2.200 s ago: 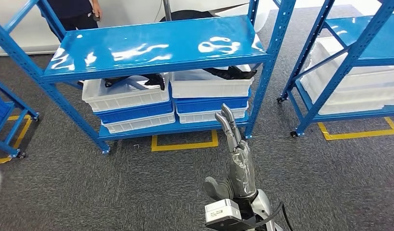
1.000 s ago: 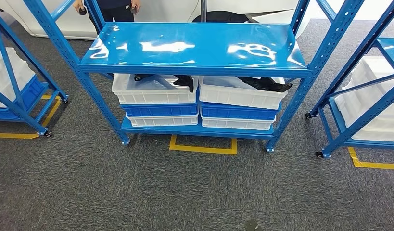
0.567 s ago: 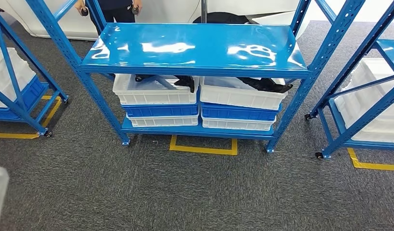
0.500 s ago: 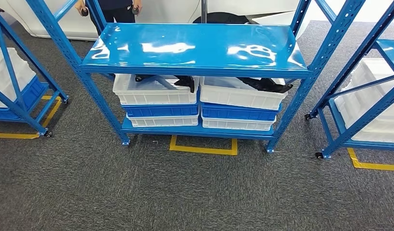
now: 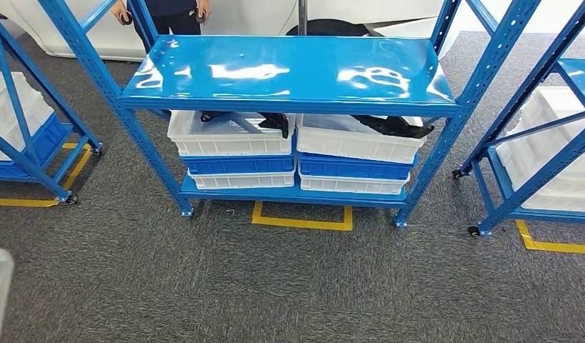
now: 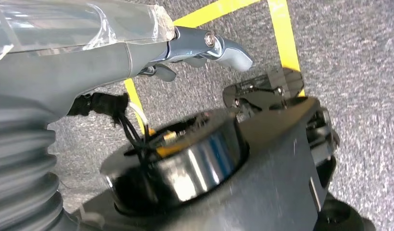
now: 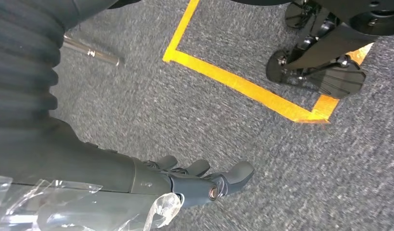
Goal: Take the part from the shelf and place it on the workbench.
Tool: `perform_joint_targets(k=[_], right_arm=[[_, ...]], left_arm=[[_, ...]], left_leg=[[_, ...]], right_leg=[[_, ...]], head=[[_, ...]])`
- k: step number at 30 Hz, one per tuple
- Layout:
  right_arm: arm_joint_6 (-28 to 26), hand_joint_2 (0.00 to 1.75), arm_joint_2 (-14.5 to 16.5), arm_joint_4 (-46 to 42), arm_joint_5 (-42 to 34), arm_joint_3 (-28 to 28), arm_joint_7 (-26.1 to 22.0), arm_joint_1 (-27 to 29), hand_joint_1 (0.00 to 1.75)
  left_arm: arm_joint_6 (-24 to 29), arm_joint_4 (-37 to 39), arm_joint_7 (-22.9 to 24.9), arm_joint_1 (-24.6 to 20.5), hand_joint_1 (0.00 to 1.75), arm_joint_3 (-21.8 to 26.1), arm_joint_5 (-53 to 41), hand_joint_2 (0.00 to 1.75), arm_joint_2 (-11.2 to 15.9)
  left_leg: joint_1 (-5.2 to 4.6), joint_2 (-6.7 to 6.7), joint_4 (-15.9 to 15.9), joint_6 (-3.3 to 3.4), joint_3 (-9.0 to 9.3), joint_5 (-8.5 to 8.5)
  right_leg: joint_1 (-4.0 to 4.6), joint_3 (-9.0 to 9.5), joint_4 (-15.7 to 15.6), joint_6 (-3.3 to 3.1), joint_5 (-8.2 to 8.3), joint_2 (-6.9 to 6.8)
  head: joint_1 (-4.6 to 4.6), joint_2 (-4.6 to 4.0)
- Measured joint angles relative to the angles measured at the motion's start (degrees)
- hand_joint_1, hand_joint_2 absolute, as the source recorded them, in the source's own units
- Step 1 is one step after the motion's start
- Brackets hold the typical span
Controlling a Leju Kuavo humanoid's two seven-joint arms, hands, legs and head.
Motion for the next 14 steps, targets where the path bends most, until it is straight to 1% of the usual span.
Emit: perform_joint_targets(k=[1, 4, 5, 10, 14], right_arm=[[0.37, 1.31, 0.11, 0.0, 0.34, -0.87, -0.04, 0.26, 0.0], [1.52, 0.0, 0.48, 0.0, 1.38, -3.49, -0.21, 1.07, 0.0], [1.9, 0.0, 0.6, 0.0, 1.73, -4.29, -0.26, 1.34, 0.0], [2.9, 0.0, 1.01, 0.0, 2.66, -7.29, -0.46, 2.09, 0.0], [2.97, 0.0, 1.27, 0.0, 2.67, -8.79, -0.54, 2.24, 0.0]], left_arm=[[-0.21, -0.22, 0.08, 0.26, 0.0, 1.4, -1.13, 1.75, 0.14], [-0.97, -0.79, 0.55, 1.47, 0.0, 5.58, -4.81, 0.44, 0.81], [-1.27, -0.95, 0.66, 1.99, 0.0, 6.9, -5.99, 0.0, 1.06], [-2.05, -1.55, 0.75, 3.53, 0.0, 11.69, -8.81, 0.0, 1.69], [-2.08, -1.82, 0.75, 3.7, 0.0, 13.91, -8.82, 0.0, 1.82]], left_leg=[[0.0, 0.0, 0.0, 0.0, 0.01, 0.0], [0.01, 0.04, 0.0, -0.04, 0.05, -0.03], [0.01, 0.06, 0.0, -0.05, 0.08, -0.04], [0.01, 0.06, -0.01, -0.07, 0.1, -0.04], [0.0, 0.07, -0.01, -0.08, 0.07, -0.05]], right_leg=[[0.0, 0.01, 0.0, -0.01, 0.0, 0.0], [0.01, 0.01, 0.0, -0.02, -0.02, 0.08], [0.01, 0.0, 0.0, -0.03, -0.02, 0.12], [0.02, 0.0, 0.0, -0.05, -0.04, 0.15], [0.0, 0.04, 0.0, -0.05, -0.05, 0.14]], head=[[0.0, 0.0], [0.0, 0.0], [0.0, 0.0], [0.0, 0.0], [0.0, 0.0]])
